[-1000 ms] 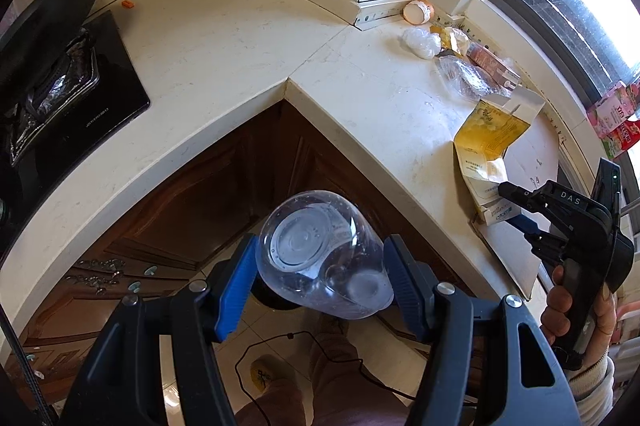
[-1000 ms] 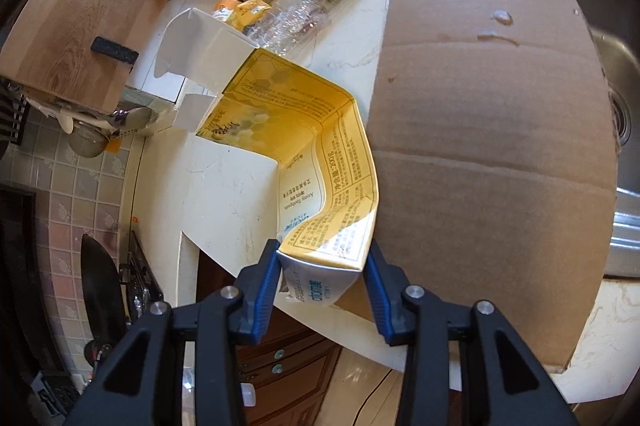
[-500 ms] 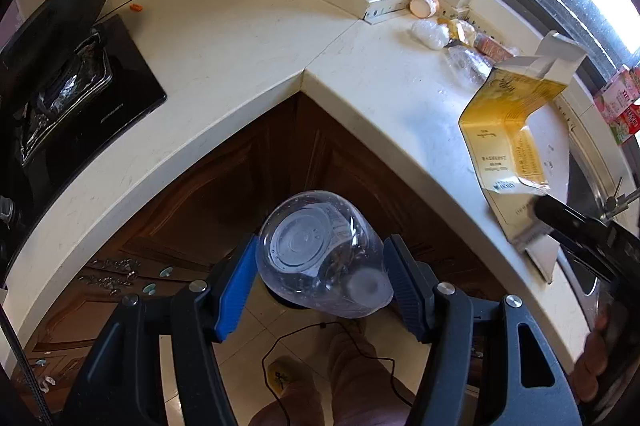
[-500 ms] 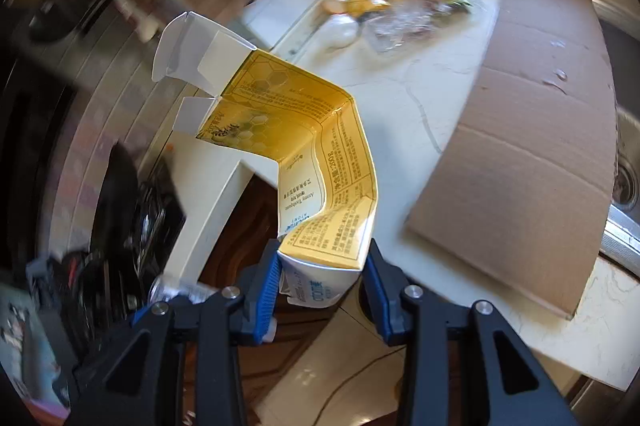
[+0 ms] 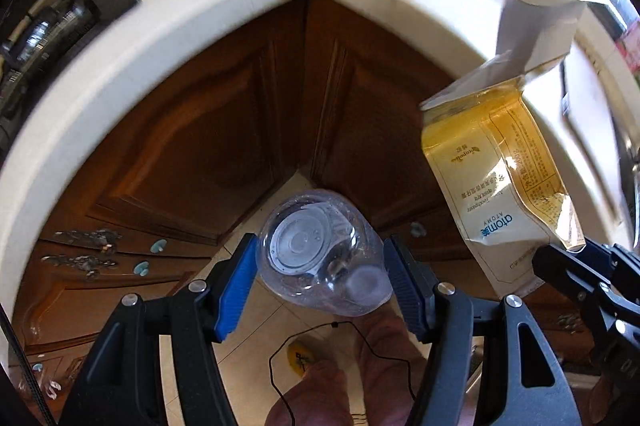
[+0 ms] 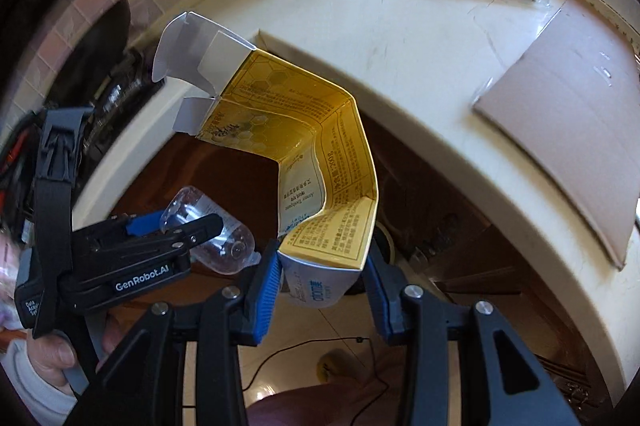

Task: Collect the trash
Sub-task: 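Lift the bottle and carton off the counter and carry them toward the bin, then open both tools over the bin to drop the bottle and carton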

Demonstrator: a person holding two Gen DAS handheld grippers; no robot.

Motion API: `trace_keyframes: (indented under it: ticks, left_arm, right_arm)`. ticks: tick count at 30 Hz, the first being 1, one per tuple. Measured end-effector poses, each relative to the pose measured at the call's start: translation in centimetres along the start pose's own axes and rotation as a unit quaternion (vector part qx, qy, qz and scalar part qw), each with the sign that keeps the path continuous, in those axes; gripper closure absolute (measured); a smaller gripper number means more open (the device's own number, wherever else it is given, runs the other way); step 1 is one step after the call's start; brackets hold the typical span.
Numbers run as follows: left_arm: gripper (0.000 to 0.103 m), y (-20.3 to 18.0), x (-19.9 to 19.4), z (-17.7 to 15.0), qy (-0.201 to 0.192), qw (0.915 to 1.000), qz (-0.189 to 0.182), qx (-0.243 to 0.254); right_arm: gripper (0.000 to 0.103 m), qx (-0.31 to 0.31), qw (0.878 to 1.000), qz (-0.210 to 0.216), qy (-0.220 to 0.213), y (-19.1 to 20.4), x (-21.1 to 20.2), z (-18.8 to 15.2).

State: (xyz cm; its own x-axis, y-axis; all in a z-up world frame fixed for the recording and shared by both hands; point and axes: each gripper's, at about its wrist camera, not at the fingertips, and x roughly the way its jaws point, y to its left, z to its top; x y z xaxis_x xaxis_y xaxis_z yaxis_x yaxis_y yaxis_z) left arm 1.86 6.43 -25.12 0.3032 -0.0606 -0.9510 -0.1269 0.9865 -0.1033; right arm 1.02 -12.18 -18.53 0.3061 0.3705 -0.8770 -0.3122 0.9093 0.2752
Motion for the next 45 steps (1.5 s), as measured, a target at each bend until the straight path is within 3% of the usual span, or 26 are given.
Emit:
trace_keyframes:
  ticks: [5,14,17,21,28,36,45]
  left_arm:
    - [0.04,0.0,6.0,-1.1,0.026,0.9996,0.005,0.013]
    - [0.04,1.0,15.4,-2.1,0.076,0.9971,-0.003,-0.001]
    - [0.032,0.8,17.6,-2.2,0.086,0.9963,0.003,-0.002]
    - [0.018,1.2,19.0,-2.3,0.08,0.9968,0.011,-0.002]
    - [0.018,2.7,21.8,-3.8,0.099,0.9943,0.04,-0.004]
    - [0.018,6.7,23.6,-6.2,0.117,0.9899,0.05,-0.062]
    - [0.018,8.2,23.6,-7.3,0.115,0.9884,0.055,-0.083]
  right_arm:
    - [0.063,-0.042,0.998,-0.049,0.002,0.4,4.2,-1.0]
    - [0.063,-0.073,0.993,-0.085,0.028,-0.3,11.8,-0.9]
    - [0.063,-0.077,0.992,-0.09,0.034,-0.6,13.4,-0.6]
    - [0.063,-0.08,0.991,-0.097,0.046,-0.7,16.0,-0.1]
    - [0.063,-0.088,0.988,-0.106,0.075,-0.9,22.0,-0.1]
    - [0.062,-0.099,0.982,-0.107,0.118,-1.1,28.0,-0.9]
    - [0.058,-0.084,0.981,-0.089,0.151,-0.6,31.2,-1.3]
